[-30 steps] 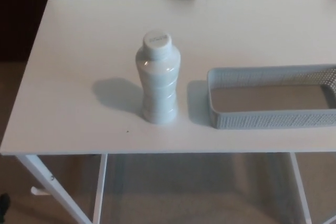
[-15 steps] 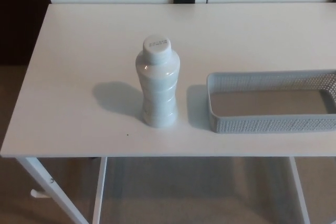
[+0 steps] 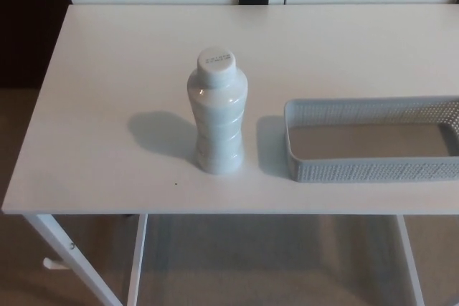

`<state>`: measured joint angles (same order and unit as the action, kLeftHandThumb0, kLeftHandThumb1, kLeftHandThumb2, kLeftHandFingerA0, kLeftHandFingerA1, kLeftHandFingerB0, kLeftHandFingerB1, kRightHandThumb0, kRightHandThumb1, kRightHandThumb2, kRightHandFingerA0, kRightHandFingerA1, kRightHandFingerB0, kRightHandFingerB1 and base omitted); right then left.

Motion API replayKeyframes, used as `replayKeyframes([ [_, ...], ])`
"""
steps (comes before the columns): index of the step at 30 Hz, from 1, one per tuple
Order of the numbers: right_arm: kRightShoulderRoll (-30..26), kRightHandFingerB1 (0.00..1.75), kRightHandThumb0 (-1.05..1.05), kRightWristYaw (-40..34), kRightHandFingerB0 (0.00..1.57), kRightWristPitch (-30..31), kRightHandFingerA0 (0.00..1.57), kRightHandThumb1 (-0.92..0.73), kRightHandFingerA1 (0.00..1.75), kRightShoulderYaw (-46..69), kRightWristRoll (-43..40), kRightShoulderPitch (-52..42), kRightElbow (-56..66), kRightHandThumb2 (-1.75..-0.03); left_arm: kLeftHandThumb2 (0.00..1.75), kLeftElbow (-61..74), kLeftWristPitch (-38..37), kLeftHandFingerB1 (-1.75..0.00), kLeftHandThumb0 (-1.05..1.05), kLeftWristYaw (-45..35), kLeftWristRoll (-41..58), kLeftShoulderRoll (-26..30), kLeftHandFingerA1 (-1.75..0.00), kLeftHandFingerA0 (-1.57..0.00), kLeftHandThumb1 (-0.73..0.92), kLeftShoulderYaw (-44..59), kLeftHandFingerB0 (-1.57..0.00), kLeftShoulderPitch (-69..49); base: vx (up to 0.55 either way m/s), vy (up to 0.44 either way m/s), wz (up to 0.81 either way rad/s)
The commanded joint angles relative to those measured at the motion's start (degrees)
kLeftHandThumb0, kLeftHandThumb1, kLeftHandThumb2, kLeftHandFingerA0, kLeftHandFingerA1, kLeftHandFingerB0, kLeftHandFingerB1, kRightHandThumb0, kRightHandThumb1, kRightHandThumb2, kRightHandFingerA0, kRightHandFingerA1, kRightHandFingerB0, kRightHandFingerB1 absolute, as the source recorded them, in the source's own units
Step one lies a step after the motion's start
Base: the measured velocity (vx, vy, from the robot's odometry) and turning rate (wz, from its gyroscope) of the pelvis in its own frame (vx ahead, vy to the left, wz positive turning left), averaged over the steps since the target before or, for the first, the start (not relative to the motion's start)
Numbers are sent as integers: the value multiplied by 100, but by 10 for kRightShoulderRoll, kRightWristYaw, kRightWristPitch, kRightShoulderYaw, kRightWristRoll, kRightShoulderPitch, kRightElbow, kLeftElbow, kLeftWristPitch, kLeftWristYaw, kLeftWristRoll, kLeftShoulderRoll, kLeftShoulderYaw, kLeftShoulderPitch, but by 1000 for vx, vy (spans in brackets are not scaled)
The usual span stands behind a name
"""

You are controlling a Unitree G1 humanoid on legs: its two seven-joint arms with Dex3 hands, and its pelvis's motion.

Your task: The robot walk up to a desk on which a bottle is kept on the left hand side and a container is kept on the right hand side. The robot uses its left hand to pick up the bottle and places it in the container.

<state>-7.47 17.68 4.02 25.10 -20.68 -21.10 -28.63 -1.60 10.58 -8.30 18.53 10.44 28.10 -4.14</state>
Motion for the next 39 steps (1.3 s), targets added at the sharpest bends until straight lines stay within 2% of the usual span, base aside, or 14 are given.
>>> replayKeyframes([
  [1, -5, 57, -10, -5, 27, 13, 33, -38, 61, 1, -5, 1, 16, -87, 72, 197, -33, -12, -53, -84, -50, 39, -27, -1, 34, -161, 0, 48, 0, 0, 0],
  [6, -10, 57, -10, -5, 29, 10, 33, -38, 61, 2, -3, 13, 1, -87, 69, 165, -8, -7, -52, -72, -65, 31, -23, 0, 35, -218, 0, 86, 0, 0, 0],
  [13, -5, 57, -9, -14, 28, 21, 34, -38, 61, 0, -1, 5, 24, -87, 68, 130, -11, -12, -48, -69, -65, 29, -25, 0, 33, -254, 0, 98, 0, 0, 0],
  [16, -5, 57, -10, -12, 28, 20, 34, -37, 62, 4, -5, 10, 14, -86, 68, 118, -13, -6, -52, -74, -55, 27, -20, 0, 34, -252, 0, 95, 0, 0, 0],
  [29, -4, 56, -11, -16, 28, 40, 32, -38, 60, 9, -10, 11, 29, -86, 68, 88, 6, -4, -52, -118, 9, 24, -13, 0, 34, -209, 0, 103, 0, 0, 0],
  [39, -2, 57, -11, -13, 28, 42, 33, -36, 61, 9, -12, 17, 30, -85, 67, 56, 14, -13, -45, -122, -19, 35, -21, 0, 32, -232, 0, 138, 0, 0, 0],
])
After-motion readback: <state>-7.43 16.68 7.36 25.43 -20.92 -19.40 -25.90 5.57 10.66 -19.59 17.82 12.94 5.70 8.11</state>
